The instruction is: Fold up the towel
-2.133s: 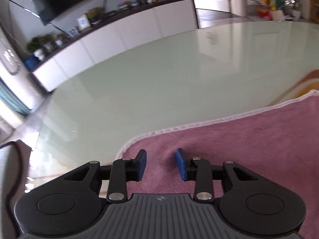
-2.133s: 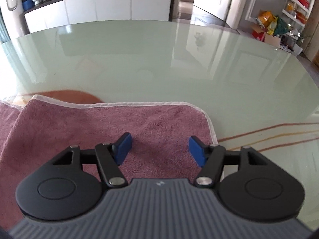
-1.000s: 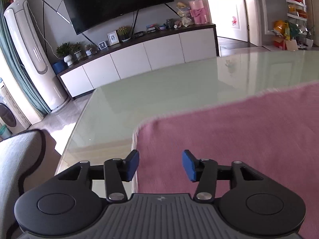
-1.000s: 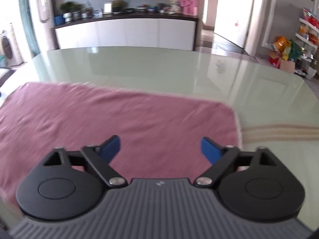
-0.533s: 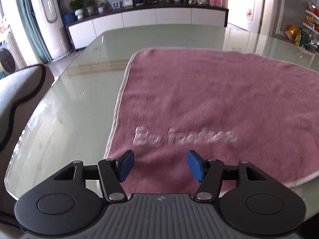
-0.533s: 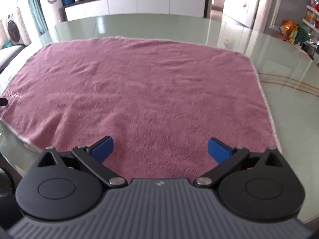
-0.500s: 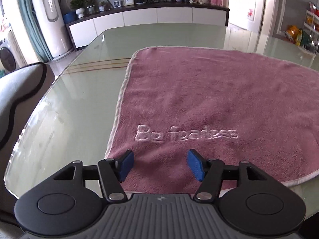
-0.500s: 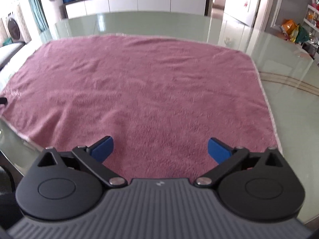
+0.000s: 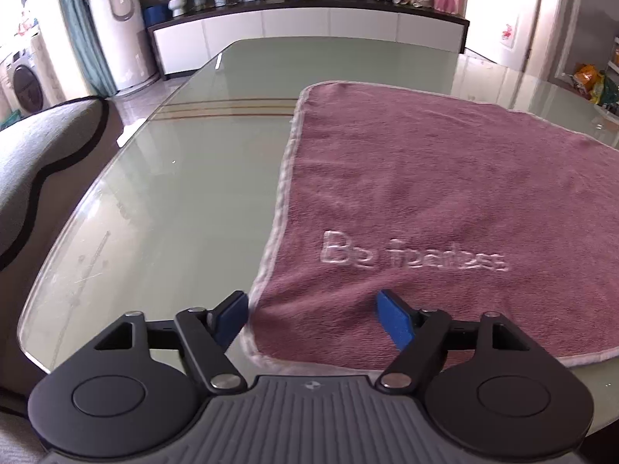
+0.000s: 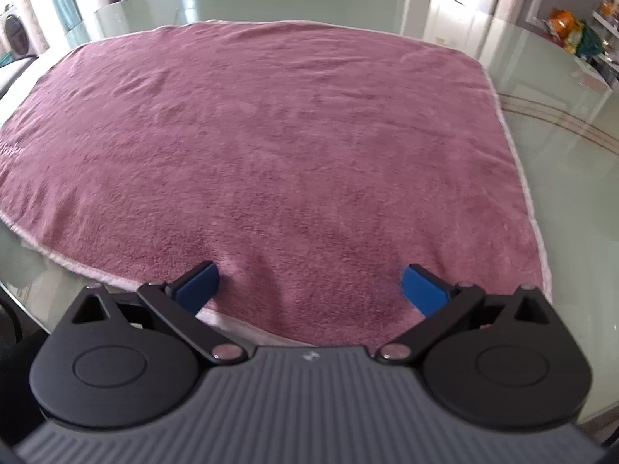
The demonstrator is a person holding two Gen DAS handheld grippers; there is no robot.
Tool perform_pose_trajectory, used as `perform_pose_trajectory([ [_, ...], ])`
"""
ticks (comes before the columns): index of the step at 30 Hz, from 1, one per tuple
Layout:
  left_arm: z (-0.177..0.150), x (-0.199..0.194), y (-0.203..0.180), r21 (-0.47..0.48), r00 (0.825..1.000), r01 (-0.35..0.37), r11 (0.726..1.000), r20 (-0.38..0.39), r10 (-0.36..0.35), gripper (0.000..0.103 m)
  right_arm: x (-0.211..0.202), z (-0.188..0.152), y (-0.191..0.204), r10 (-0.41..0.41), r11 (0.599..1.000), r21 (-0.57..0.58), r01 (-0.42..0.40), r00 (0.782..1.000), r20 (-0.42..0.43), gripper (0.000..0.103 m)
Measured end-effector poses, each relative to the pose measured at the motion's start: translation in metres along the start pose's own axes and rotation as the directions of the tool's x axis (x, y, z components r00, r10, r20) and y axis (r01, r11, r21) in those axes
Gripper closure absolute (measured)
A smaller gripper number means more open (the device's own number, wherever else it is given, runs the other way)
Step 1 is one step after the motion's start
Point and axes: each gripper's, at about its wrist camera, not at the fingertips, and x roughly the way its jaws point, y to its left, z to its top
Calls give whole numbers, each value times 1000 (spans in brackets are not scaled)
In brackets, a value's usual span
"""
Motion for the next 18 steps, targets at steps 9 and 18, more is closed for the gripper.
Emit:
perform_pose_trajectory([
  [9, -2, -2, 17, -21, 1000, -6, 1000, -6, 6, 24, 3, -1, -10, -19, 999, 29, 19, 1000, 11, 0],
  [18, -3, -4, 15, 4, 1000, -28, 1000, 12, 28, 25, 0, -7, -16, -36, 998, 54, 35, 999, 21, 0],
])
